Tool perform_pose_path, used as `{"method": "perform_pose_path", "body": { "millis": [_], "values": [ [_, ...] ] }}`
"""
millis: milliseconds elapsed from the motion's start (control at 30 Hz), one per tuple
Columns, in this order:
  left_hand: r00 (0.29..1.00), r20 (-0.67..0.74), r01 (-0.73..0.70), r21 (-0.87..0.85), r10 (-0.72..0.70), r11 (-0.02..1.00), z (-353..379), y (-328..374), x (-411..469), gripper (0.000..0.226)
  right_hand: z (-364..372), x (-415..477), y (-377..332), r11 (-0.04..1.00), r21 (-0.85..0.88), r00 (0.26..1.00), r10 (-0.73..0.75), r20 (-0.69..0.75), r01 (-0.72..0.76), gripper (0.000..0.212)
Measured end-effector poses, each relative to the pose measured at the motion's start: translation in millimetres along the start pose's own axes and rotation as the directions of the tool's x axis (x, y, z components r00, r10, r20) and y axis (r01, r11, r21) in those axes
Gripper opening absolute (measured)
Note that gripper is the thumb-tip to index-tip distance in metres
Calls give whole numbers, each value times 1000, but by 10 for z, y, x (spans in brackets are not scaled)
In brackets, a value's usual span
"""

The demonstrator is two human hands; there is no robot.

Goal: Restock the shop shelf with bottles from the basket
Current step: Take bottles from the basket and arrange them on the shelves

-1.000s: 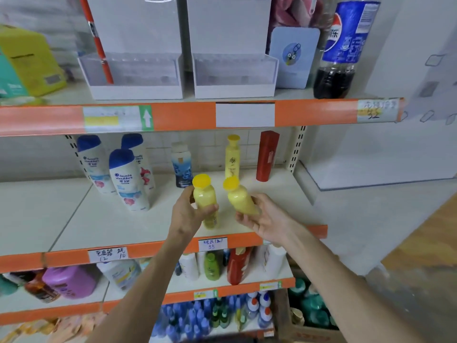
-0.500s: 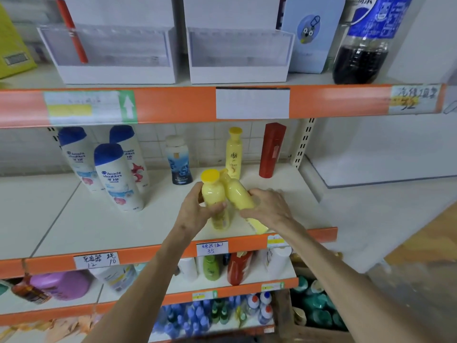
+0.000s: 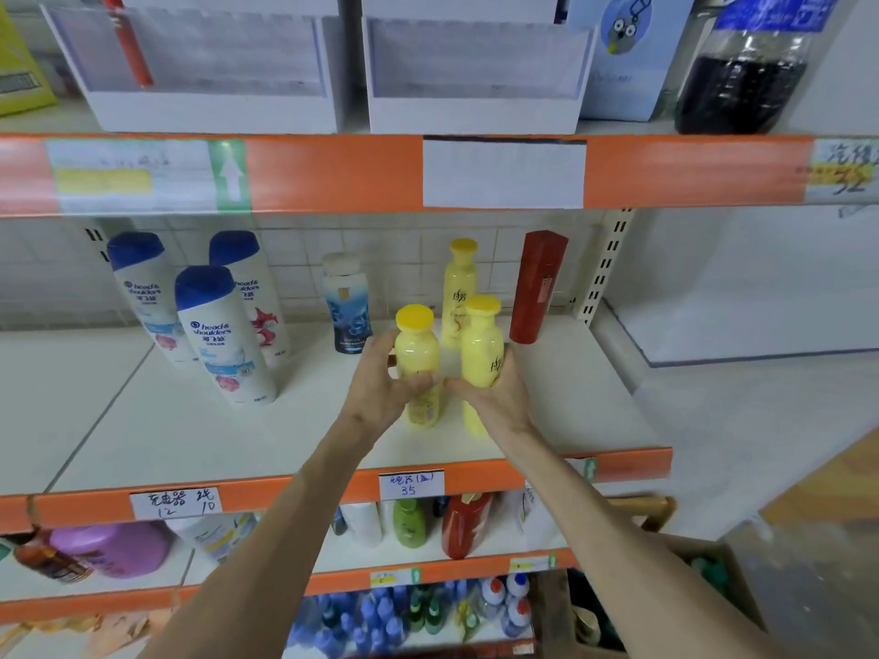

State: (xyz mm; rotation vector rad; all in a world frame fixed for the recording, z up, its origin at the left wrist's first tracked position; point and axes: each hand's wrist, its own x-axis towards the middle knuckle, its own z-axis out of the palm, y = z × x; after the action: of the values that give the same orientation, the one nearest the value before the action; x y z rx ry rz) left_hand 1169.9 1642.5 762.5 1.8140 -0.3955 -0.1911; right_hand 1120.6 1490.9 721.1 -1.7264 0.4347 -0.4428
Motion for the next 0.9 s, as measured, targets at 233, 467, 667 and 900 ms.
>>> {"method": "perform_pose_path", "body": {
  "millis": [233,467,667,900],
  "values": [
    [999,-7,-33,-41,33,999,39,-39,140,65,-64,77,105,997,71,999,0,42,-3,64],
    [991,-118,-66,-10,65,998,170,-131,97,73,-324,48,130,983,-181,975,56,214,-17,60],
    [953,-297,-42,73,62,996,313,-254,111,64,-310,42,120,930,-366,997,-12,79,40,71],
    [998,-63,-14,-22,12,1000,128,-308,85,67,-293,23,193,942,-335,998,17,66,6,71]
  ]
}}
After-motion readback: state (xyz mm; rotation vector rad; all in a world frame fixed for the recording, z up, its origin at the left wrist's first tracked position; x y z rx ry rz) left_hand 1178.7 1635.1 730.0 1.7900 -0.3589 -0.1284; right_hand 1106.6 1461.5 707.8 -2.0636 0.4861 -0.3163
